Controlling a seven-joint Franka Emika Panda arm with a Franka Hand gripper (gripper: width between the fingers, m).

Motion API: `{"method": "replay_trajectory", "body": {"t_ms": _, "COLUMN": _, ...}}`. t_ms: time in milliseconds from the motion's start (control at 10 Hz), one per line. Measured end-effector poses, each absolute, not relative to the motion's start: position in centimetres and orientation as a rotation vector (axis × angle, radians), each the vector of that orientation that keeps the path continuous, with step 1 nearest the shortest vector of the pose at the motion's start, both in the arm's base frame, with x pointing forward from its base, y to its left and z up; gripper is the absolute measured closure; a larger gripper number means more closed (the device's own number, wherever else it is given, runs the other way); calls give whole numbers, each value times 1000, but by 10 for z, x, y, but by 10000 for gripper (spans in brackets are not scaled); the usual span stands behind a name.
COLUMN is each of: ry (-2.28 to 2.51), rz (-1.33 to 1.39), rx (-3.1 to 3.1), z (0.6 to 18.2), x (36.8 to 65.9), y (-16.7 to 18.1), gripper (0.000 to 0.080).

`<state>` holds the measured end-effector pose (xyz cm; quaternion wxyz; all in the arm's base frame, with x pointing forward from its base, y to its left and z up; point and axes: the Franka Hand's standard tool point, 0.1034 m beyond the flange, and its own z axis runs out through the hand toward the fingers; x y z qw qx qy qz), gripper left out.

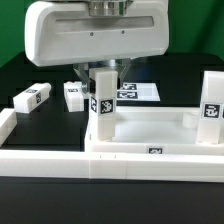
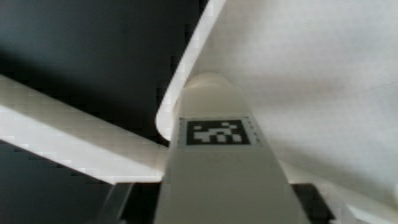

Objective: Assemble desk

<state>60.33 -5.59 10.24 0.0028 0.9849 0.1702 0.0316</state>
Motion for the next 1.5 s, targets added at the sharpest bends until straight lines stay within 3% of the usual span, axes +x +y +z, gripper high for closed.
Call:
{"method": "replay_trajectory", "body": {"t_ms": 600, "ry": -435, "rz": 77, "rx": 3152, "z": 101, "x": 602, "y": -56, "gripper": 509}}
{"method": "replay_trajectory", "body": {"t_ms": 1100, "ry": -899, "rz": 61, "rx": 3069, "z": 100, "x": 603, "y": -57, "gripper": 509}}
{"method": "replay_trajectory", "body": {"t_ms": 1300, "ry": -864, "rz": 62, "rx": 3079, "z": 100, "x": 603, "y": -56, "gripper": 269}}
{"method": "replay_trajectory", "body": {"t_ms": 1400, "ry": -820, "rz": 61, "rx": 3088, "z": 100, "x": 603, "y": -55, "gripper": 269}}
{"method": "replay_trajectory", "body": {"t_ms": 1500, "ry": -764, "rz": 56, "rx": 3090, "z": 98, "x": 602, "y": -51, "gripper": 175}}
